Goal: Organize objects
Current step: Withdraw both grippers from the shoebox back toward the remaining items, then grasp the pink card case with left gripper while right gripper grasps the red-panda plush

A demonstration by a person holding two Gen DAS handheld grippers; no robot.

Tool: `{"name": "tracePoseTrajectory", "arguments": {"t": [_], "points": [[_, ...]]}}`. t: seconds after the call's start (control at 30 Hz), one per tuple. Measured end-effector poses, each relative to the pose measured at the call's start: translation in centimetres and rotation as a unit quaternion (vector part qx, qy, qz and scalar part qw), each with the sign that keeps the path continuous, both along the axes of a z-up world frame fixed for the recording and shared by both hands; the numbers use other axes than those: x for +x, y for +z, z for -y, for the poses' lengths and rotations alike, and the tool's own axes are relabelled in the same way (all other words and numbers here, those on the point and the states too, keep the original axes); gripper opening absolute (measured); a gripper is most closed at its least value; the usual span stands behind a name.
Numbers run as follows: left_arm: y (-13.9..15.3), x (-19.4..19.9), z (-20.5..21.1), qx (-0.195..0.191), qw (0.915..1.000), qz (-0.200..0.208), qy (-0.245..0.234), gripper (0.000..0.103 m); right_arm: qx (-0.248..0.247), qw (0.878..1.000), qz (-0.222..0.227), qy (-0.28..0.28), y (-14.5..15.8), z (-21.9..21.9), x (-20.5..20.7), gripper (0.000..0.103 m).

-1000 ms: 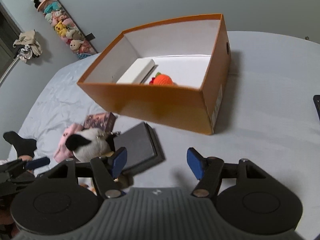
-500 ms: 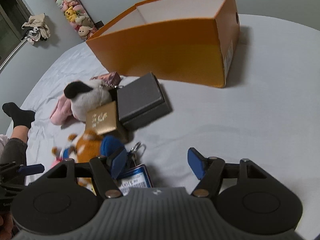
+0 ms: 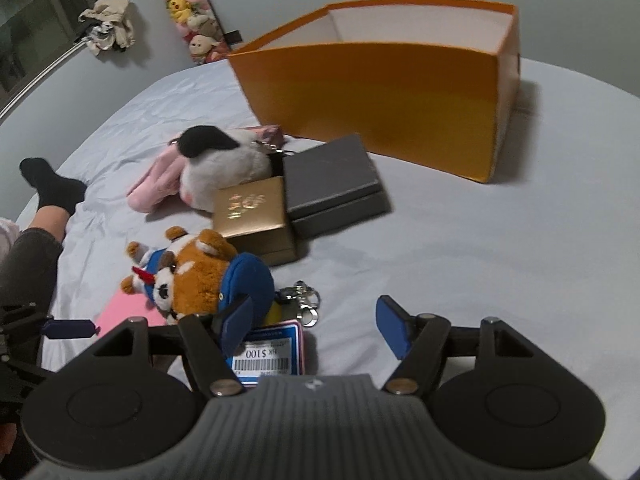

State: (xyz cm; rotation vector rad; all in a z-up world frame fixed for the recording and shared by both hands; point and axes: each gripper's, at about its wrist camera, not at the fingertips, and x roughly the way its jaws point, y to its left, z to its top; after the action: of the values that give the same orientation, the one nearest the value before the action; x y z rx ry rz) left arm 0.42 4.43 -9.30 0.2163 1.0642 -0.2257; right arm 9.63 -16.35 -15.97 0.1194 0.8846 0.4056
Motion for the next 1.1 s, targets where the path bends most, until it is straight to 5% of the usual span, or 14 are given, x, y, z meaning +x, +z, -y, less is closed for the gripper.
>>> {"name": "tracePoseTrajectory", "arguments": {"t": [0.63,0.73,1.1], "points": [[-0.3,0.1,-0.3,-0.006,0.9999,-0.006,0.008,0.083,0.034,0.993,0.055,0.094,3.2,-2.2,-1.6,0.075],[-0.4,0.0,-0.4,-0.006,0.9999,-0.007,0.007,0.083,0.016,0.988,0.056,0.142,3.1,-3.5,-2.1,0.078],[-0.4,-0.4,0.2,0.012,0.9999,-0.007,-0.007,0.082,-0.127,0.971,0.077,0.188,0.2,-8.1,0.1,0.079]]}}
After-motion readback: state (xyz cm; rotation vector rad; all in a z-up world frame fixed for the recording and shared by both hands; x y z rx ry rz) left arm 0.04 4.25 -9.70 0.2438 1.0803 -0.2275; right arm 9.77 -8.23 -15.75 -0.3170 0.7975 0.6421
